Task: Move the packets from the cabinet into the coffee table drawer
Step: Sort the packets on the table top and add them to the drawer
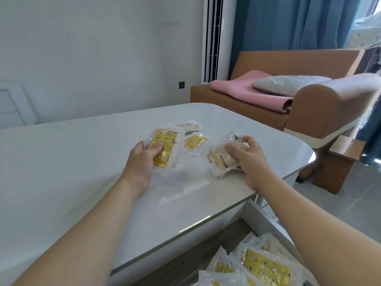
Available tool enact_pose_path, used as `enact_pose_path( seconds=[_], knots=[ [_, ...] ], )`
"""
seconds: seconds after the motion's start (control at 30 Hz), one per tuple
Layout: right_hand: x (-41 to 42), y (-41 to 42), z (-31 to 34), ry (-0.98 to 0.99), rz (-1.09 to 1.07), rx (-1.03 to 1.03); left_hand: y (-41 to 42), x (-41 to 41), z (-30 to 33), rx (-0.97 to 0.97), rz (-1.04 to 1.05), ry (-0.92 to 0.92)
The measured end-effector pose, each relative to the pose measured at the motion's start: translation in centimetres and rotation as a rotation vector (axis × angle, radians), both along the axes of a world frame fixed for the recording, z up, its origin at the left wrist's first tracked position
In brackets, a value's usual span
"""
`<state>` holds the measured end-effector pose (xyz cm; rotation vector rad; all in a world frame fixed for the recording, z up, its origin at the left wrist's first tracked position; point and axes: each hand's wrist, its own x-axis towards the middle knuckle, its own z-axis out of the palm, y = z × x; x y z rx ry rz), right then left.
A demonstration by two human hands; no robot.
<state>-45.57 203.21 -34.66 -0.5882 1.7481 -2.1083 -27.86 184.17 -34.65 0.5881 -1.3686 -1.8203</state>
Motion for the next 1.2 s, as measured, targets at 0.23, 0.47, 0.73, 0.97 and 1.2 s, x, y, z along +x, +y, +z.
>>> enact_pose_path(
  seconds=[0.23,0.47,0.73,0.97,1.2],
  knots=[
    [2.5,2.3,0.6,-0.158,0.144,-0.076,2.5,3.4,0.5,0.038,-0.024,-0.012],
    [7.7,5.0,1.2,-0.313,0.395,-0.019,5.9,8.7,0.8,0.02,-0.002,-0.039],
    [14.6,7.8,0.8,-0.285,0.836,0.186,9.2,20.3,1.3,-0.027,-0.131,-0.269],
    [19.9,8.4,-1.0,-0.285,0.946,0.375,10.1,27.8,3.9,-0.232,-0.169,-0.76],
    [23.4,6.5,-2.5,-0.238,1.018,0.517,10.1,31.1,3.9,-0.338,-0.269,-1.079]
  ],
)
